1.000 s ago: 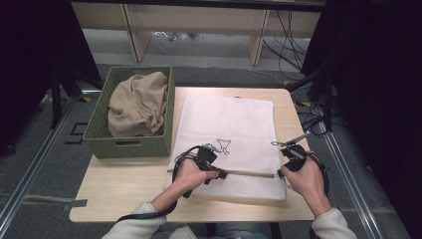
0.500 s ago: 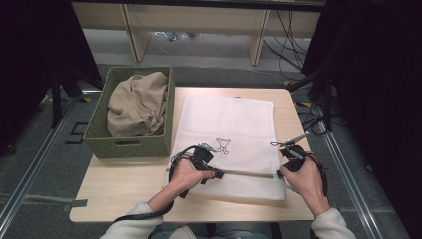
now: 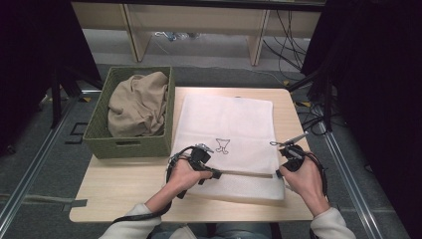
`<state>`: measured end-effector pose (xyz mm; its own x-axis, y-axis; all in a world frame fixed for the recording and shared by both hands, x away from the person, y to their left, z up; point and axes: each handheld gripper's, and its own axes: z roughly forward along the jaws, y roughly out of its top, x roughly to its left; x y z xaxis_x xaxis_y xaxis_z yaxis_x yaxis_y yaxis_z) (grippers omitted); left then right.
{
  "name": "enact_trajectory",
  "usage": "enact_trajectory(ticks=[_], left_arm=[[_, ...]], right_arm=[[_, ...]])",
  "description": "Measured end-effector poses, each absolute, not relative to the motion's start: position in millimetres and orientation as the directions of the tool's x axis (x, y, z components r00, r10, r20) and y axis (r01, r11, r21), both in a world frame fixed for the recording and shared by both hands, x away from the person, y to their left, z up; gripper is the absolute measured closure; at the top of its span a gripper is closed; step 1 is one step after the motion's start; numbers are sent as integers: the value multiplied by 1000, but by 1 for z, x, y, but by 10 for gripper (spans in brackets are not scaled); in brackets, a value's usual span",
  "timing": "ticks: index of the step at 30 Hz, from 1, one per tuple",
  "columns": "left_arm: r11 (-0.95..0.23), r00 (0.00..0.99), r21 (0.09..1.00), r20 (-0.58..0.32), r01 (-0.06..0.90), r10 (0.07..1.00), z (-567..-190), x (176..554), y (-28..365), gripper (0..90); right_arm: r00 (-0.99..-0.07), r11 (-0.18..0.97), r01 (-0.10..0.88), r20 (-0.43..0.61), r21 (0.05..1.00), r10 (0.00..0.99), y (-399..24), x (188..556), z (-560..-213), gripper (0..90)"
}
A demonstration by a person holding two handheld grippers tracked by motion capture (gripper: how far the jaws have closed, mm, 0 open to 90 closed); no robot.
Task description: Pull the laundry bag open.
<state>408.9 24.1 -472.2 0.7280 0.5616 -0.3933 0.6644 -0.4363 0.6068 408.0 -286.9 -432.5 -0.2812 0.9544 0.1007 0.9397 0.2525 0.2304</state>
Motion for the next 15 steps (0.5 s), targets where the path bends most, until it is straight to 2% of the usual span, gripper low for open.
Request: enact_trajectory(ticks=[15], left_arm=[[-427, 716, 600, -400, 676, 571, -475, 408, 30, 863]], right_arm=[[-280, 252, 941, 105, 227, 954, -286, 408, -434, 851]])
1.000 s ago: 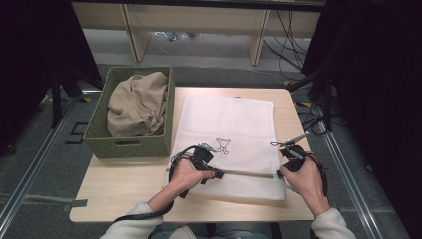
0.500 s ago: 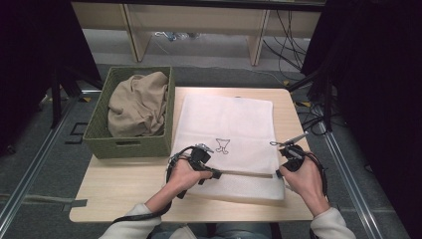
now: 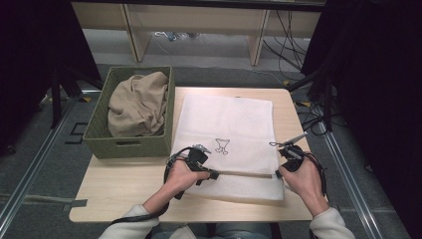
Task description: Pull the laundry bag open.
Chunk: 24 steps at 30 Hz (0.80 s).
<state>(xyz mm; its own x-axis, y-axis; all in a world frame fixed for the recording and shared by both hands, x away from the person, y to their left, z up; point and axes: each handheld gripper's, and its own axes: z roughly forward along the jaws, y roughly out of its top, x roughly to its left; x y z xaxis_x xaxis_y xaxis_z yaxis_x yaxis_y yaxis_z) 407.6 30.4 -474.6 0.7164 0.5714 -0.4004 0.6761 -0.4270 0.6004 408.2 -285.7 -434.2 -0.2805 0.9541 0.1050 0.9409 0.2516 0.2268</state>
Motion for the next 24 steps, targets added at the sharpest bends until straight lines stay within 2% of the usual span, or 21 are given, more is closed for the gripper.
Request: enact_trajectory(ticks=[8, 9, 10, 12, 14, 19, 20, 21, 22, 23, 24], left_arm=[[-428, 716, 600, -399, 676, 573, -476, 409, 35, 863], [-422, 709, 595, -406, 684, 577, -476, 408, 37, 863], [-421, 709, 596, -406, 684, 576, -476, 408, 37, 863], [-421, 708, 596, -404, 684, 579, -476, 408, 38, 863], [-414, 707, 600, -407, 685, 579, -476, 408, 38, 863], [-419, 708, 597, -406, 684, 578, -475, 408, 39, 863], [-426, 710, 595, -395, 681, 583, -475, 408, 40, 863], [-424, 711, 600, -391, 678, 584, -476, 408, 41, 863], [-422, 706, 594, -398, 685, 586, -476, 408, 43, 863], [-408, 697, 595, -406, 693, 592, -476, 408, 44, 863], [-413, 700, 595, -401, 690, 591, -477, 408, 46, 863]], right_arm=[[-273, 246, 943, 101, 226, 957, -285, 408, -435, 851], [-296, 268, 931, 80, 248, 952, -287, 410, -437, 851], [-274, 246, 942, 102, 227, 956, -286, 409, -436, 851], [-304, 274, 930, 91, 247, 948, -288, 410, -437, 851], [-265, 238, 945, 100, 226, 959, -284, 409, -436, 851], [-265, 235, 945, 112, 227, 958, -285, 409, -436, 850], [-320, 287, 921, 92, 264, 943, -288, 411, -438, 851], [-323, 294, 921, 80, 257, 943, -289, 411, -439, 851], [-288, 264, 938, 82, 227, 954, -287, 411, -437, 850], [-291, 263, 937, 98, 230, 952, -289, 411, -438, 850], [-233, 208, 957, 110, 204, 966, -285, 409, -436, 850]])
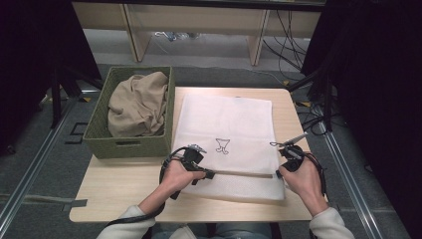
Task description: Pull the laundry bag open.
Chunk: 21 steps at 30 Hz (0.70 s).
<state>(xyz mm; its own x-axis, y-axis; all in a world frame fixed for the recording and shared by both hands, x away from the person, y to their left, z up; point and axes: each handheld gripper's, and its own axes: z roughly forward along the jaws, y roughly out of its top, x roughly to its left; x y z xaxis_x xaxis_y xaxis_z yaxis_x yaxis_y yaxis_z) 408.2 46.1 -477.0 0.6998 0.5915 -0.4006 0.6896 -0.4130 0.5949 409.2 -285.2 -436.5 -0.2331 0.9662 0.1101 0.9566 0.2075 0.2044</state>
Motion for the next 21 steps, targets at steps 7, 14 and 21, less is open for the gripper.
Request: enact_trajectory(ticks=[7, 14, 21], left_arm=[[-406, 695, 594, -408, 694, 592, -478, 408, 49, 863], [-399, 688, 593, -406, 699, 602, -480, 408, 54, 863], [-395, 687, 597, -406, 699, 602, -481, 408, 56, 863]], right_arm=[[-270, 243, 941, 93, 234, 958, -286, 411, -439, 850], [-262, 235, 946, 101, 224, 960, -289, 411, -439, 850], [-259, 230, 947, 112, 223, 959, -288, 411, -440, 851]])
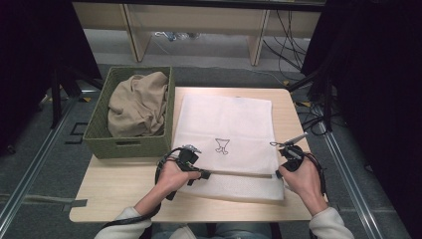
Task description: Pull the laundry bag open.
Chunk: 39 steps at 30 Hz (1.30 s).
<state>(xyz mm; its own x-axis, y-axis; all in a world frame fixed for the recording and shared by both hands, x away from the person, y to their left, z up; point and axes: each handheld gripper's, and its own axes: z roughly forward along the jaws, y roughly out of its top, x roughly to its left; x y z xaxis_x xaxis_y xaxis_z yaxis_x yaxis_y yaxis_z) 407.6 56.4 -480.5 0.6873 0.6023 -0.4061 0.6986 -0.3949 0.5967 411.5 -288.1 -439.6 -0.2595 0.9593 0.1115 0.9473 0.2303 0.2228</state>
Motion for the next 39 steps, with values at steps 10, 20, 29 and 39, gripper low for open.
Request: enact_trajectory(ticks=[10, 20, 29, 39], left_arm=[[-379, 672, 596, -405, 708, 620, -481, 407, 68, 862], [-380, 667, 594, -392, 709, 633, -481, 407, 77, 863], [-357, 654, 598, -403, 718, 640, -481, 407, 87, 863], [-357, 647, 593, -393, 721, 654, -482, 406, 96, 863]], right_arm=[[-232, 204, 955, 110, 217, 966, -286, 411, -440, 850], [-292, 260, 930, 92, 260, 952, -293, 414, -442, 850], [-276, 248, 937, 90, 247, 957, -292, 414, -443, 850], [-235, 208, 951, 98, 227, 967, -292, 413, -440, 850]])
